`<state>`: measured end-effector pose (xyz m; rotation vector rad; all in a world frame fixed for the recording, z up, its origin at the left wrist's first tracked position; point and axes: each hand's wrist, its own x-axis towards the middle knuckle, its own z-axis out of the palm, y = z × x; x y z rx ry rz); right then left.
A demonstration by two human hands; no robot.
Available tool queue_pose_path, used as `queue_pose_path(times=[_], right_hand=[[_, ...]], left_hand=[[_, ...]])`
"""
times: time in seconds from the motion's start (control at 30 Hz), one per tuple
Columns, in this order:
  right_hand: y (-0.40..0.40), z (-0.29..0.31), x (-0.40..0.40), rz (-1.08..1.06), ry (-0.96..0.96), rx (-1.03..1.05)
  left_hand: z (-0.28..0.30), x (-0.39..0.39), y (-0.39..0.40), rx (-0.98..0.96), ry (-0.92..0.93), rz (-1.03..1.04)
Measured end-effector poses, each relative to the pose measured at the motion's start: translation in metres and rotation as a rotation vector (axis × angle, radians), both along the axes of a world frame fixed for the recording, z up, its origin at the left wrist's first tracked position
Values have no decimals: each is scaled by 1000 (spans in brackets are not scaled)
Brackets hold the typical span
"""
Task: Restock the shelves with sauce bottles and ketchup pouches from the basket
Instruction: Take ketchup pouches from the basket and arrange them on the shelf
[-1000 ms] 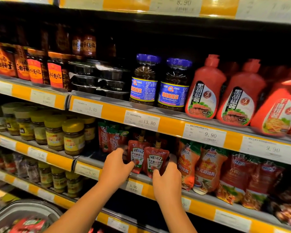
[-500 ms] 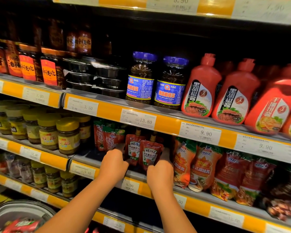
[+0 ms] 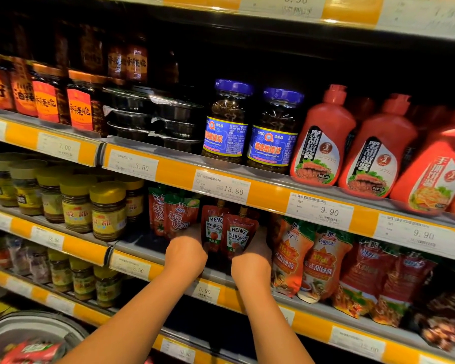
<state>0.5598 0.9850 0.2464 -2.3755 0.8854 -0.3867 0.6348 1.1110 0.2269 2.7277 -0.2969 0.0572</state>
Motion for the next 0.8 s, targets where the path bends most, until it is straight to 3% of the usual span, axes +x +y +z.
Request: queue_pose_path(times=[0.2, 0.47, 0.63, 0.8], right_hand=[[-1, 4, -1, 34, 109, -28], [13, -5, -23, -9, -326, 90], [19, -5, -32, 43, -375, 121], [21, -9, -40, 28, -319, 107]], left_hand=[[-5, -3, 4, -209, -127, -2], [4, -10, 4, -346, -205, -67], [4, -18, 6, -416, -59, -87], [1, -28, 13, -444, -78, -64]])
